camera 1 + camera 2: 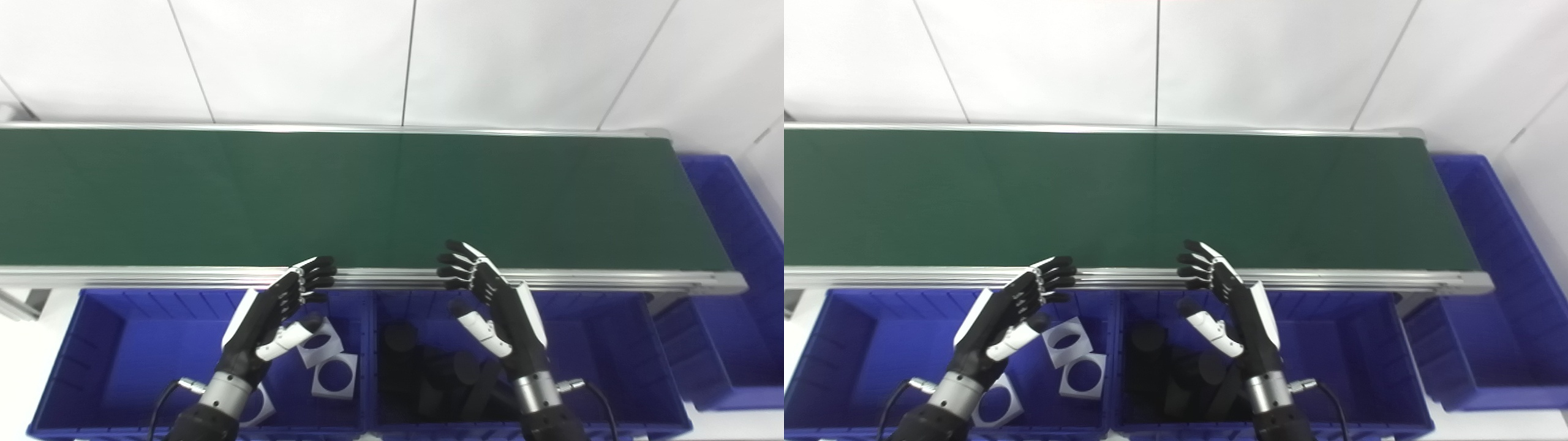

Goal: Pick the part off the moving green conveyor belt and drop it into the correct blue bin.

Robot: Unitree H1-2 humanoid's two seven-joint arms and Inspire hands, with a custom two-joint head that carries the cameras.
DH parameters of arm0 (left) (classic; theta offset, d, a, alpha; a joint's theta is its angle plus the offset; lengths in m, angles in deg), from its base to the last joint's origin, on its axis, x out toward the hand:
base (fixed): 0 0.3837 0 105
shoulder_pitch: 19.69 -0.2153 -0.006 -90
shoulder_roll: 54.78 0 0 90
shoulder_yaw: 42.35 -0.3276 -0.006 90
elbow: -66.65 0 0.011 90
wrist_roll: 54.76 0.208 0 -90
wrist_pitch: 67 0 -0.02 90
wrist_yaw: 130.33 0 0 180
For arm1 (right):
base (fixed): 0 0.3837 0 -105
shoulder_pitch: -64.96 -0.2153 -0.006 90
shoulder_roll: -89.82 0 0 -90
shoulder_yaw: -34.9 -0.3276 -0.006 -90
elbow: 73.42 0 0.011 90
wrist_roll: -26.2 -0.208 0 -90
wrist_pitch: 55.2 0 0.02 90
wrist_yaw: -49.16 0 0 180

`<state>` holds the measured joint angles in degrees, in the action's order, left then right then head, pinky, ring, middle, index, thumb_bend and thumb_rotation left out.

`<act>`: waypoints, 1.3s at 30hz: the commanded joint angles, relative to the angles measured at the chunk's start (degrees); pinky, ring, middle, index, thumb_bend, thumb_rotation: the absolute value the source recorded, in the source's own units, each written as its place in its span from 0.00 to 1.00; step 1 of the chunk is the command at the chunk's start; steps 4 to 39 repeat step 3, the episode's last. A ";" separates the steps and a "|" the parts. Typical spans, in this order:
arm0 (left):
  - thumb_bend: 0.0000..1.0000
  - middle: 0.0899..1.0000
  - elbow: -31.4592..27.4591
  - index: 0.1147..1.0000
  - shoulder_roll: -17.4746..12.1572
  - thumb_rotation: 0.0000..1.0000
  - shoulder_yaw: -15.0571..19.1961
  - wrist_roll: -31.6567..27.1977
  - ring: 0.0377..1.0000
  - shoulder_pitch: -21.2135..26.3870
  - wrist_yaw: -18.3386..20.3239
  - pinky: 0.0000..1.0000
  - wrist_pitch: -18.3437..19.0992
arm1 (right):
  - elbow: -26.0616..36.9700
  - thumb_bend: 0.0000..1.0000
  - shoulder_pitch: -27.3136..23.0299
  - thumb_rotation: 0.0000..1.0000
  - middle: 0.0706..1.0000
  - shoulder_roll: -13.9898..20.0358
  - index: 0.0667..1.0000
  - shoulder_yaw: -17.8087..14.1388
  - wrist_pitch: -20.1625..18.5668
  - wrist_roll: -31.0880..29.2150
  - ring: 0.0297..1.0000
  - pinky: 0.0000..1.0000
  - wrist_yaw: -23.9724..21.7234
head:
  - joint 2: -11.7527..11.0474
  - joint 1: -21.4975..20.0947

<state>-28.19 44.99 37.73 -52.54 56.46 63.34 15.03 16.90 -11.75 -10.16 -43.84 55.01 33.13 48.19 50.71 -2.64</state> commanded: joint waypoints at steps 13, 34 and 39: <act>1.00 0.81 -2.81 0.83 0.70 0.67 -0.34 -0.33 0.79 0.05 -0.81 0.71 -0.96 | 2.87 0.67 0.27 0.79 0.76 -0.05 0.82 -0.44 -0.20 -2.29 0.71 0.66 -1.57 | -0.02 0.42; 1.00 0.81 -2.81 0.83 0.70 0.67 -0.34 -0.33 0.79 0.05 -0.81 0.71 -0.96 | 2.87 0.67 0.27 0.79 0.76 -0.05 0.82 -0.44 -0.20 -2.29 0.71 0.66 -1.57 | -0.02 0.42; 1.00 0.81 -2.81 0.83 0.70 0.67 -0.34 -0.33 0.79 0.05 -0.81 0.71 -0.96 | 2.87 0.67 0.27 0.79 0.76 -0.05 0.82 -0.44 -0.20 -2.29 0.71 0.66 -1.57 | -0.02 0.42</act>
